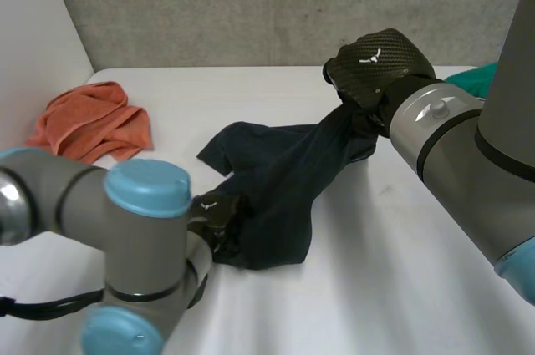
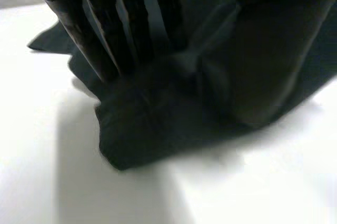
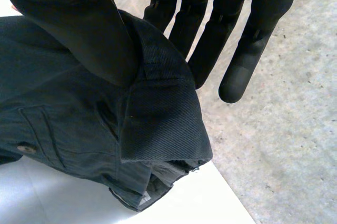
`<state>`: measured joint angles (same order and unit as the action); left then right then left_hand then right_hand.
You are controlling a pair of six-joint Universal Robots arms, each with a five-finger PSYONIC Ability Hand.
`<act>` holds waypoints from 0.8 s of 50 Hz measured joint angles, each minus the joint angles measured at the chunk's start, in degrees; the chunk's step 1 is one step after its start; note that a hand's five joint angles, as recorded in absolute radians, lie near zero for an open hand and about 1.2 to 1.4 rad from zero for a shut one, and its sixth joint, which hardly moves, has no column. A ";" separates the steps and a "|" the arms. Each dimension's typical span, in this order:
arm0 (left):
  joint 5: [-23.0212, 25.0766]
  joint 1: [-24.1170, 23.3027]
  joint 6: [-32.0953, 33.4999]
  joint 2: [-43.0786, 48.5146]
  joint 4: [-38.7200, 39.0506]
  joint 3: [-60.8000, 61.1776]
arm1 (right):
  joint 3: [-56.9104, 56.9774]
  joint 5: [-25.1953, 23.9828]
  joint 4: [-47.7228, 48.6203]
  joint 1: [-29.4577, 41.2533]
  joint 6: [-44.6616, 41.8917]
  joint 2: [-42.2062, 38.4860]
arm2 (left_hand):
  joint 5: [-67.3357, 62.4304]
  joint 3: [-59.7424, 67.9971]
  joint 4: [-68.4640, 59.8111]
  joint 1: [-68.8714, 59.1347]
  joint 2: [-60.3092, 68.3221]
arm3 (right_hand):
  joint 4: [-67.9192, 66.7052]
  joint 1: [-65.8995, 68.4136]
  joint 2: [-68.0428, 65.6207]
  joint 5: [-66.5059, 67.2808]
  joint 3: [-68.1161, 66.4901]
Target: Fold the laundry.
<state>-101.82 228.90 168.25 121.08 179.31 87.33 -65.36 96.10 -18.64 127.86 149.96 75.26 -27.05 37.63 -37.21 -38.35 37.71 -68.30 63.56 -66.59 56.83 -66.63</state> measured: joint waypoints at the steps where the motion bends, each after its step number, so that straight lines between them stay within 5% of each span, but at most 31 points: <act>1: -1.34 -0.56 -0.36 0.63 0.36 -0.69 | 0.15 0.16 -0.04 0.11 0.10 0.01 | -3.11 3.02 -3.13 -2.91 3.09 | 0.00 0.00 0.00 0.00 0.00; 5: -7.89 -2.92 -1.54 3.13 1.85 -3.90 | 0.77 0.90 -0.29 0.38 0.57 0.09 | -27.30 26.57 -27.59 -27.55 27.31 | 0.00 0.00 0.00 0.00 0.00; 11: -12.30 -1.58 -0.59 0.20 1.84 -4.66 | -0.25 0.53 -0.64 -2.26 0.11 0.32 | -29.41 30.00 -31.02 -27.74 30.52 | 0.00 0.00 0.00 0.00 0.00; 15: -8.50 2.26 3.01 -6.57 1.04 -2.54 | -1.95 -1.24 -1.43 -5.36 -2.18 0.27 | -29.41 30.00 -31.03 -27.74 30.51 | 0.00 0.00 0.00 0.00 0.00; 21: 7.85 12.04 16.67 -21.57 -1.91 1.94 | -7.59 -9.27 -4.54 -11.36 -10.63 0.24 | -29.40 30.30 -31.24 -27.74 30.55 | -0.01 0.00 0.00 0.00 -0.64; 25: 14.84 15.18 26.24 -23.82 -4.91 2.42 | -10.78 -14.27 -5.28 -12.83 -14.54 -0.21 | -29.40 30.39 -31.24 -27.74 30.74 | -0.01 0.00 0.00 0.55 -0.81; 32: 14.40 15.90 36.88 -14.88 -7.95 -2.24 | -12.10 -18.75 -2.93 -12.83 -19.22 -5.68 | -29.40 30.39 -31.24 -27.74 30.74 | -0.01 0.00 0.00 0.76 -0.96; 40: 11.30 15.22 38.86 -4.78 1.10 -19.13 | 2.96 -14.41 11.36 -11.78 -20.16 -13.73 | -29.41 30.43 -31.25 -27.74 30.79 | -0.23 0.00 0.00 0.91 -1.16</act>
<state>-90.52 244.12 207.11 116.30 180.42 68.20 -62.40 81.69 -7.28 116.08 129.80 61.53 -56.45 68.06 -68.47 -66.09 68.49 -68.53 63.56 -66.59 57.74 -67.80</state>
